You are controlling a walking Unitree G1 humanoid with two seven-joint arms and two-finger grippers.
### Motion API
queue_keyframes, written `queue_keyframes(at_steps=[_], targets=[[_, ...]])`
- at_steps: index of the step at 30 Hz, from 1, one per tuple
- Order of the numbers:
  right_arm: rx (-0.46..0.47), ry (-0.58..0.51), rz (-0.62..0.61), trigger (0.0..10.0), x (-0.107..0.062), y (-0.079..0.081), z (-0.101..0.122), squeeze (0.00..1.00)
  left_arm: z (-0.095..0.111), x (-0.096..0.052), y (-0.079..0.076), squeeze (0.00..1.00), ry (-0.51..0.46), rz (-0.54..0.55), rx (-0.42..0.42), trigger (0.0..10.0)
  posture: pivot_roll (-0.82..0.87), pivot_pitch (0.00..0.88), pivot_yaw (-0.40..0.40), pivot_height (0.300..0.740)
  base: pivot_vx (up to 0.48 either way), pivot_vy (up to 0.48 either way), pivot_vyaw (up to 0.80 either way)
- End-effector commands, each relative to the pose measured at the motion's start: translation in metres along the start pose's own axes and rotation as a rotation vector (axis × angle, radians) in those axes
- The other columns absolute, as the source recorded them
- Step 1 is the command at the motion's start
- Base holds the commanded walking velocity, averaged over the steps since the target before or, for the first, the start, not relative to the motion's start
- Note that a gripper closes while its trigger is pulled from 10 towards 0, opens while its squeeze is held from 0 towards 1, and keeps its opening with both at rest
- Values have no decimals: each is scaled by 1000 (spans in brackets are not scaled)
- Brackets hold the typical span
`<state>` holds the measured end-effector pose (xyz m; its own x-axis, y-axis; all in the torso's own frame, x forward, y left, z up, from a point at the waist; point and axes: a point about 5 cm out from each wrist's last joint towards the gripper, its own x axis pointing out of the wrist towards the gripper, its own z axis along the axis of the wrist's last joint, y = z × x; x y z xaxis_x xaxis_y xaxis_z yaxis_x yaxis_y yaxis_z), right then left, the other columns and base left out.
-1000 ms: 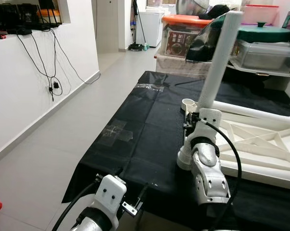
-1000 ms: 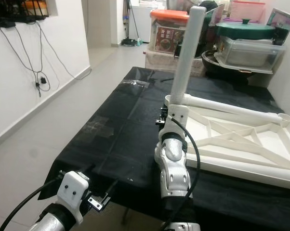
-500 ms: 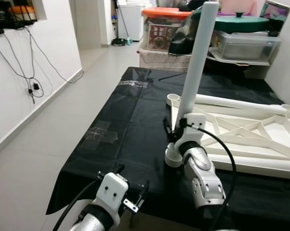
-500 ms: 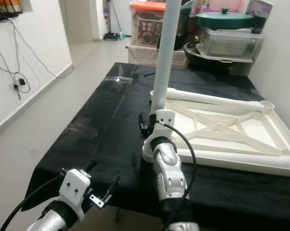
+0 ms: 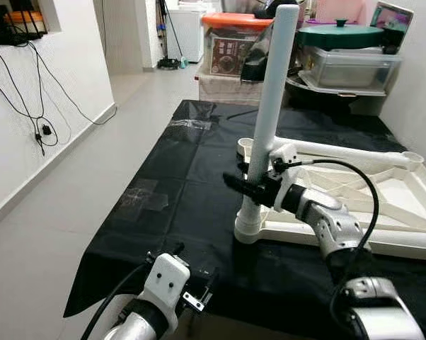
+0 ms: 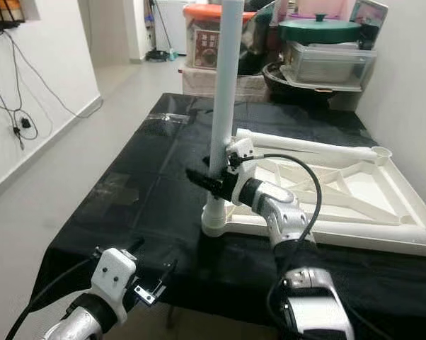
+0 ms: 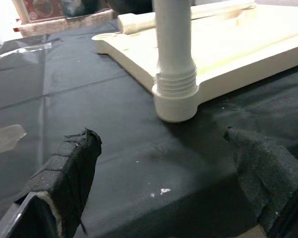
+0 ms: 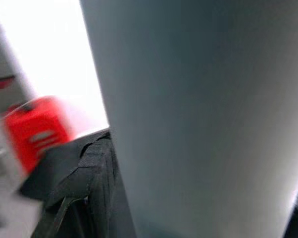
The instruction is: Building children table
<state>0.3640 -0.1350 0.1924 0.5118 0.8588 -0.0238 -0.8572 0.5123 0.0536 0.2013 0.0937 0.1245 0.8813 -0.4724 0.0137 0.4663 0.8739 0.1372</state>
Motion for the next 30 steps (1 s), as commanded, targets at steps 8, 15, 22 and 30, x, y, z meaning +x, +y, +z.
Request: queue_keyframes(at_steps=[8, 15, 22, 30], targets=[[27, 53, 267, 0, 33, 23, -6, 0, -4, -1, -5, 0, 5, -9, -7, 10000, 181, 0, -80, 740, 0, 0, 0], [-4, 13, -14, 0, 29, 12, -16, 0, -6, -2, -6, 0, 5, -10, -11, 10000, 167, 0, -73, 740, 0, 0, 0], [-31, -13, -488, 0, 12, -6, -22, 0, -6, -1, -5, 0, 5, -16, -12, 10000, 146, 0, -55, 740, 0, 0, 0], [-6, -39, -1254, 0, -40, 3, -33, 0, -7, 0, -2, 0, 7, -33, -7, 10000, 143, 0, -42, 740, 0, 0, 0]])
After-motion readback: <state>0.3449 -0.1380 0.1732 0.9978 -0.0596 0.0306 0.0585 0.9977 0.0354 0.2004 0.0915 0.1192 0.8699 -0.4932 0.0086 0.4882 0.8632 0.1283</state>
